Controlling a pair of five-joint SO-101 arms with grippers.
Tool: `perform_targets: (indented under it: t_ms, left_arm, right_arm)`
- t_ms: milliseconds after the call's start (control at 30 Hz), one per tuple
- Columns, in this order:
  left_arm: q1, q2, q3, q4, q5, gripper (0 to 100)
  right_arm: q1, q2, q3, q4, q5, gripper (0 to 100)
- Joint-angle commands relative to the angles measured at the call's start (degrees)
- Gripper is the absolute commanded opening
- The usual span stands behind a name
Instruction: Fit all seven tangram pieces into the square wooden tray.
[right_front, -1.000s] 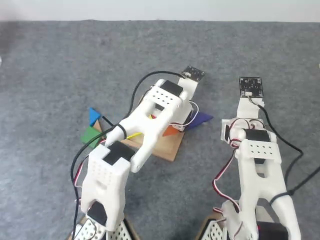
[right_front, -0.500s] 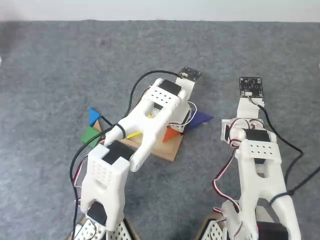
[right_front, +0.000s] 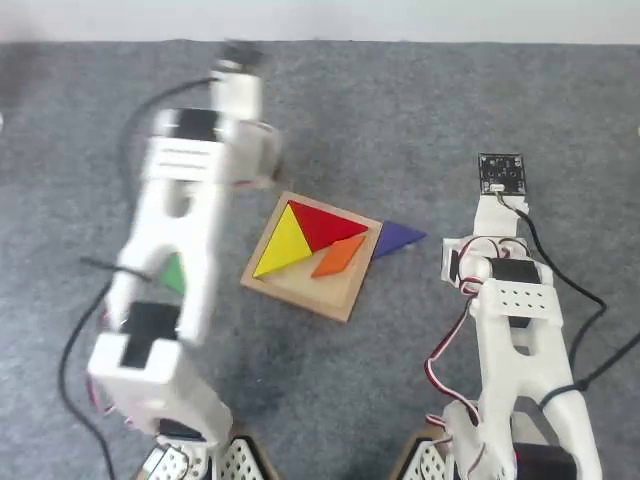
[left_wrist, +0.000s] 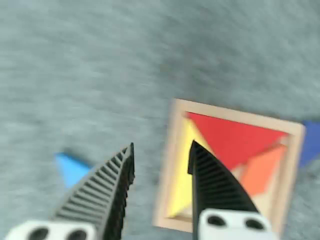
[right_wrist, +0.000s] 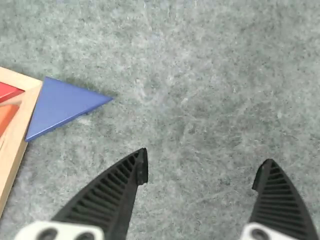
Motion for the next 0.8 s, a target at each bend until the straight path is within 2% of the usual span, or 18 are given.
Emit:
perform_targets:
  t_ms: [0,100,233,333,467,633,767]
  left_arm:
    - [-7.7,-7.7,-1.8,-0.2,-6.3,17]
    - [-6.8,-7.0,1.6,1.1,-7.4,17]
    - [-0.1,-6.1,8.3,-0.2,-8.3,17]
    - [0.6,-7.4,11.9,-3.4,-3.1,17]
    - [-3.5,-16.0,21.3,-9.6,4.3,17]
    - [-8.8,-33.6,45.4,-24.8,5.9,17]
    - [-17.6,-41.0,52.7,-25.2,4.7,17]
  right_arm:
    - [0.3,-1.9,-1.3,0.0,-0.4,33.5]
    - [0.3,-1.9,-1.3,0.0,-0.4,33.5]
    - [-0.6,-1.9,-1.1,0.0,-0.3,33.5]
    - [-2.9,-1.9,-1.2,0.8,0.0,33.5]
    - [-4.4,-1.5,-6.4,6.2,-0.1,33.5]
    - [-10.6,5.7,-18.0,10.9,-0.7,33.5]
    - [-19.7,15.2,-24.2,12.8,-4.7,33.5]
